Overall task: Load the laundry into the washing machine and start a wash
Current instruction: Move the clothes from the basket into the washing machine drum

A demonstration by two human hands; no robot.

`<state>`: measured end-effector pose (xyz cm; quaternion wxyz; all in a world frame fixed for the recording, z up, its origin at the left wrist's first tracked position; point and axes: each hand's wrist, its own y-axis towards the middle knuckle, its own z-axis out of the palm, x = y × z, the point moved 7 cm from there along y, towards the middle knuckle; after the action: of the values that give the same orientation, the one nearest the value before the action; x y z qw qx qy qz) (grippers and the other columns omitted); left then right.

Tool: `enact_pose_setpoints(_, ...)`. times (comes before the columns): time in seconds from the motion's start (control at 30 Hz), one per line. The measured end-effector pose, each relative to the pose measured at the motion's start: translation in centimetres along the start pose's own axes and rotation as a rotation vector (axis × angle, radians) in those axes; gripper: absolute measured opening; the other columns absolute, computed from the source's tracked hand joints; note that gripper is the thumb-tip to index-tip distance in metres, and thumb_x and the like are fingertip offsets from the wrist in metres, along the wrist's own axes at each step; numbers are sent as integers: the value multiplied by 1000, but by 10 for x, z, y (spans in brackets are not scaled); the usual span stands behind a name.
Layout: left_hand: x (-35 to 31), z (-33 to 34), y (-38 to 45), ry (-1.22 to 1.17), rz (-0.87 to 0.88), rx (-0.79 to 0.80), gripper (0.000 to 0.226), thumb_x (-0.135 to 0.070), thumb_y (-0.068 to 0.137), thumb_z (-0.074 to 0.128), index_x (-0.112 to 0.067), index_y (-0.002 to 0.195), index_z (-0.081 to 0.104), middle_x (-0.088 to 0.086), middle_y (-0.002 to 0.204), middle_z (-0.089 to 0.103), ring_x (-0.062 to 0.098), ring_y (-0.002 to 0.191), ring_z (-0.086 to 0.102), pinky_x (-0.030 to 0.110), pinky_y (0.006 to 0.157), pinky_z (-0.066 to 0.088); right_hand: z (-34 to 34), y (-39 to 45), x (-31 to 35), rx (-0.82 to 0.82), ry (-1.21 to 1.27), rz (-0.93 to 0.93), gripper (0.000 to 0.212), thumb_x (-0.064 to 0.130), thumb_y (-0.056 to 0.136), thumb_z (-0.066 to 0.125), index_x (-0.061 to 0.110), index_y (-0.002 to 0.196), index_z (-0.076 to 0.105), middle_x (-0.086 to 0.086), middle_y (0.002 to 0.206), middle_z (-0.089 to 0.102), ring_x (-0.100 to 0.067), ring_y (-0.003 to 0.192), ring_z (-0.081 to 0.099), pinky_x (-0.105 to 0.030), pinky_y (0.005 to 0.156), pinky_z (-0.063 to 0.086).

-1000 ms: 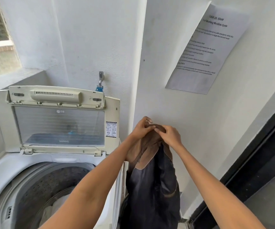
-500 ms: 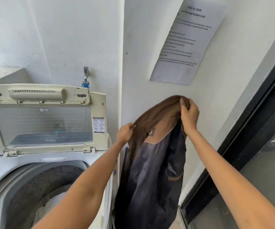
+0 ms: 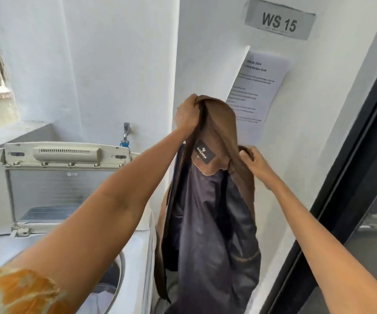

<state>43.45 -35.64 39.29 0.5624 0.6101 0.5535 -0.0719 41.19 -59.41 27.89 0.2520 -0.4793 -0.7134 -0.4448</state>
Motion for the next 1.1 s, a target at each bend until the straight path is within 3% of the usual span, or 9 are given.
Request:
enact_pose_setpoints(0.07,-2,-1,0,-5,0,-3,23,-14,89,36,-15,99,57,7,104,65,32,100,57,42,84,47,19,-7,-6,224,-37,37,52,46,83,61,19,125,48,4,125,55,-12,114,54,-6,83,42)
enact_pose_setpoints(0.13,-3,-2,-2,-22,2,-7,23,-13,87,36,-15,95,57,8,101,66,31,98,57,41,83,48,22,-12,-18,295,-349,102,54,58,78,64,24,119,57,7,112,62,-13,103,60,-21,82,46)
enact_pose_setpoints(0.23,6,-8,-4,-127,5,-7,23,-13,83,39,-20,89,60,5,96,67,29,94,58,37,78,46,-8,-8,-14,-73,-650,110,48,67,85,47,22,87,64,-1,84,66,-28,86,65,-30,65,42)
enact_pose_setpoints(0.37,35,-16,-9,-443,-91,-35,18,-17,82,45,-23,76,61,0,81,65,21,83,58,36,78,47,-28,0,25,-499,-180,175,40,52,90,51,15,94,68,-13,98,70,-34,94,64,-34,74,45)
enact_pose_setpoints(0.57,51,20,-53,-764,-334,165,42,-54,93,46,-15,93,64,1,88,70,15,81,68,30,75,58,4,39,90,-492,148,197,37,44,91,53,13,106,67,-10,108,69,-31,102,62,-42,90,49)
enact_pose_setpoints(0.7,46,31,-75,-531,-236,474,41,-51,89,55,-17,113,56,0,107,65,8,90,64,13,66,53,19,42,98,-468,102,177,35,41,92,52,14,107,67,-9,109,69,-31,102,62,-43,91,49)
enact_pose_setpoints(0.87,55,55,-102,-492,-204,675,48,-39,78,74,-24,117,52,-3,112,64,9,99,64,19,77,54,31,34,91,-359,51,119,29,36,93,53,15,107,66,-9,109,69,-30,102,62,-44,92,49)
enact_pose_setpoints(0.97,60,71,-106,-410,-241,507,58,-35,69,82,-16,119,58,0,111,67,15,99,65,28,82,54,29,27,81,-249,66,62,24,33,92,56,16,108,65,-5,106,67,-23,100,62,-34,84,50)
enact_pose_setpoints(1.1,63,69,-108,-243,-333,116,33,-32,73,74,-14,100,66,6,94,71,26,90,66,41,80,55,29,12,60,-5,221,6,43,41,86,65,19,122,53,-2,121,62,-14,110,59,-29,91,50)
